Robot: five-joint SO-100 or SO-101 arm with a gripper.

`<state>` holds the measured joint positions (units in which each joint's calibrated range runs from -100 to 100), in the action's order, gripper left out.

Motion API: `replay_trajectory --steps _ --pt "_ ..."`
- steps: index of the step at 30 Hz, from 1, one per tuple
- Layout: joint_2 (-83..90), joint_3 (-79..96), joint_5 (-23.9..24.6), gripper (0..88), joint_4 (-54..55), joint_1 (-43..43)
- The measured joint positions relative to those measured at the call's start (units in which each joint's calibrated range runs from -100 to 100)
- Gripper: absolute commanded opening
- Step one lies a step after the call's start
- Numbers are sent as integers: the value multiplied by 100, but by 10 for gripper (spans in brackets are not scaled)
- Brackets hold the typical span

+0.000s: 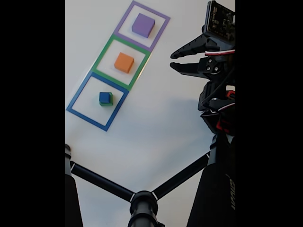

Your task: Tower of hanoi

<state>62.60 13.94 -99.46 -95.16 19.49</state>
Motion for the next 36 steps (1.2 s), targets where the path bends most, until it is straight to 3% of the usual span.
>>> replay_trajectory --steps 4,10,20,36 --pt "0 620 0 146 427 0" --pt "-34 2081 0 179 1814 -211" --pt "-220 4887 0 219 5546 -374" --pt "-1866 7154 0 244 10746 12"
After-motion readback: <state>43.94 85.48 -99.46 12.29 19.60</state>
